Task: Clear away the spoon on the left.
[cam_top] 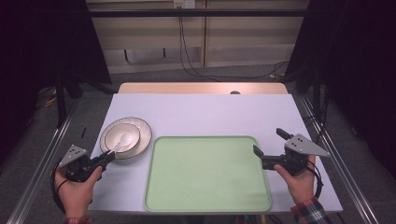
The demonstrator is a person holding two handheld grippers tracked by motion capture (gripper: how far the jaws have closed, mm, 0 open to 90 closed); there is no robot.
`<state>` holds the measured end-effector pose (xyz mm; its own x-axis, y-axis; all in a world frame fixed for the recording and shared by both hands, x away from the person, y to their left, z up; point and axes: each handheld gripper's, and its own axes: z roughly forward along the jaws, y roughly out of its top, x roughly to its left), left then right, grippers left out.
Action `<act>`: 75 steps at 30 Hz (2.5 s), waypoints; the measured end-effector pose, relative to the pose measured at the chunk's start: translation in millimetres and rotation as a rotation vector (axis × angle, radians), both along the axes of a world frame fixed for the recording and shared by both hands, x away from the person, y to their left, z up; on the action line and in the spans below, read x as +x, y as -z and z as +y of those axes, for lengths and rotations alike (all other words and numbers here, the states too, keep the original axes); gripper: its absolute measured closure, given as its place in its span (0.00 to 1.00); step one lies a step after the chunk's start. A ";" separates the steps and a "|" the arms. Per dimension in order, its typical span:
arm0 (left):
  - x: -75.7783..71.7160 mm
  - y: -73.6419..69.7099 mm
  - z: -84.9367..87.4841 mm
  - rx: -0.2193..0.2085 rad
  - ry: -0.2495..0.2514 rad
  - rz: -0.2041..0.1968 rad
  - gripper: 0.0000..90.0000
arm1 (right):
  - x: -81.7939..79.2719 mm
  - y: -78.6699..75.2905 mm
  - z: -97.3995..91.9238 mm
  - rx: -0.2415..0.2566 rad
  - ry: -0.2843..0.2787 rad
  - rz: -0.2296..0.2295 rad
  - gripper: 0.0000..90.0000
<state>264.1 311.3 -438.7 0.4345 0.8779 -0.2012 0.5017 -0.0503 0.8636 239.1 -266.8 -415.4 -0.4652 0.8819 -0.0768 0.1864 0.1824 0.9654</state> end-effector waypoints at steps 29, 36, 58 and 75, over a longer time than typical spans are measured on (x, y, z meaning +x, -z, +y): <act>6.4 -8.3 -2.4 -0.034 -0.019 -0.089 0.95 | -2.4 1.1 0.3 -0.010 0.002 0.001 0.02; 11.6 -11.5 -3.1 -0.048 -0.022 -0.113 0.95 | -6.2 2.8 -1.0 -0.012 0.002 0.009 0.02; 35.4 -20.9 -10.4 -0.081 -0.040 -0.190 0.95 | -20.1 6.9 -5.6 -0.007 0.019 0.014 0.02; 54.7 -22.6 -17.5 -0.081 -0.046 -0.225 0.95 | -29.7 9.1 -13.6 -0.003 0.046 0.027 0.02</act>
<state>318.8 293.8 -416.1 0.4359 0.8828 -0.1750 0.2965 0.0427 0.9541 209.3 -280.4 -424.5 -0.4263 0.9020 -0.0677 0.2203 0.1761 0.9594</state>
